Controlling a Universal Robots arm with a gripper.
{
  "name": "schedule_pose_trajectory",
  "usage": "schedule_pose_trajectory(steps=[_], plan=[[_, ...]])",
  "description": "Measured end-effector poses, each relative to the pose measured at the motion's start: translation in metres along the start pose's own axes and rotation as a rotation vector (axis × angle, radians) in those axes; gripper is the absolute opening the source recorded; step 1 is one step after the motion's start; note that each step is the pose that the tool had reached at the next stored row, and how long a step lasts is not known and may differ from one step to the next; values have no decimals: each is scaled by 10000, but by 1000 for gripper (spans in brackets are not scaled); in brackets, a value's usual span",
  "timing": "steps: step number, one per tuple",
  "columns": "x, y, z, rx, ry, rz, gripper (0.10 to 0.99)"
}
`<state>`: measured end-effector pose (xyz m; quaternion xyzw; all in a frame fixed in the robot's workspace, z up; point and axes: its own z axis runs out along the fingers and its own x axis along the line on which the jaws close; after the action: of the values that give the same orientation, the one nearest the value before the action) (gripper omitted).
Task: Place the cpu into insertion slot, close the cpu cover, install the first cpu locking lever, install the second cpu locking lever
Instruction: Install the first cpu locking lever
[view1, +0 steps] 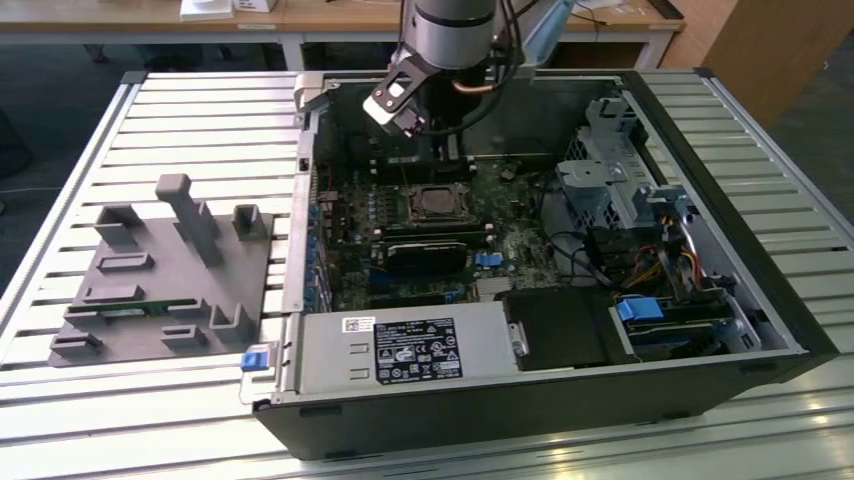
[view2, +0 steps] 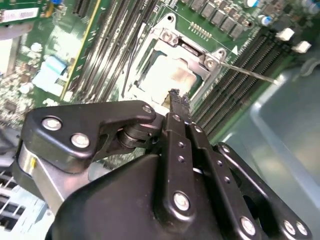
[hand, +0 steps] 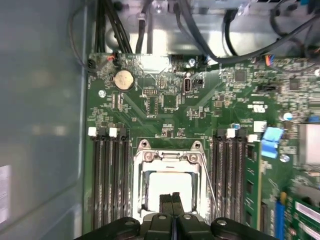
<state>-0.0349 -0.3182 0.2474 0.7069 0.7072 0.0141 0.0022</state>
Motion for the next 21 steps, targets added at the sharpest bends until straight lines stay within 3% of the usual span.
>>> schedule_pose_trajectory(steps=[5, 21], plan=[[3, 5, -188, -5, -2, -2, 106], [3, 4, -184, 38, 60, -2623, 106]])
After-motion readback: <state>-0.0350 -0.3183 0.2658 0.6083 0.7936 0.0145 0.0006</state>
